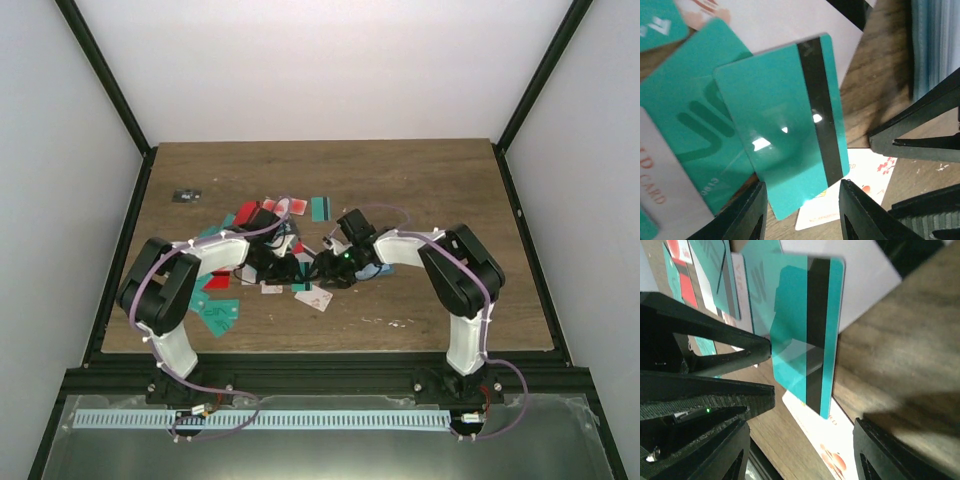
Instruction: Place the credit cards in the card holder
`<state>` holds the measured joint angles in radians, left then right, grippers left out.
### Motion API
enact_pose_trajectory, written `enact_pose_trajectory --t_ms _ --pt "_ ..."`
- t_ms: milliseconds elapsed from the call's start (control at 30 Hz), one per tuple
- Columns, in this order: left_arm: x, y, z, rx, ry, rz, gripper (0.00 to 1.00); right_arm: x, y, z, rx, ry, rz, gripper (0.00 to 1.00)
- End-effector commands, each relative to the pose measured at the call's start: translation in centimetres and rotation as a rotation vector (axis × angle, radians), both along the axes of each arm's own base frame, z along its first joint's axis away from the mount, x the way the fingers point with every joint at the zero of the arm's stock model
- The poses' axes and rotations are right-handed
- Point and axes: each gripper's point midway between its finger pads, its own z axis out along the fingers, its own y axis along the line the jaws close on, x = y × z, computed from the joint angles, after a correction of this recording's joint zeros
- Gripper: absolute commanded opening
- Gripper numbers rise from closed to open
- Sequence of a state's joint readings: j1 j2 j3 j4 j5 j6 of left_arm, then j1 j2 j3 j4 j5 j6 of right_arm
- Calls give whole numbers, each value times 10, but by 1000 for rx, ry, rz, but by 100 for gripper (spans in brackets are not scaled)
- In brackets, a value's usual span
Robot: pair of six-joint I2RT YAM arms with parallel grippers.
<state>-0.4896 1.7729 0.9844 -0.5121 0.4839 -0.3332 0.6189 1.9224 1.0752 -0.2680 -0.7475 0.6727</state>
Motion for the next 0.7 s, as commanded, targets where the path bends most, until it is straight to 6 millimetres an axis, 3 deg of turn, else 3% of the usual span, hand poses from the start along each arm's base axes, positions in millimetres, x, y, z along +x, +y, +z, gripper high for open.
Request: enact_pose_trajectory --t_ms 0,300,667 --pt "-38 4 -34 63 105 -33 42 -37 -24 -31 -108 81 26 59" --pt "-95 -28 -47 75 181 -66 41 -92 -57 -46 -129 160 52 59" --pt "-142 -34 -38 121 230 -57 41 -147 -69 -43 -85 217 84 58"
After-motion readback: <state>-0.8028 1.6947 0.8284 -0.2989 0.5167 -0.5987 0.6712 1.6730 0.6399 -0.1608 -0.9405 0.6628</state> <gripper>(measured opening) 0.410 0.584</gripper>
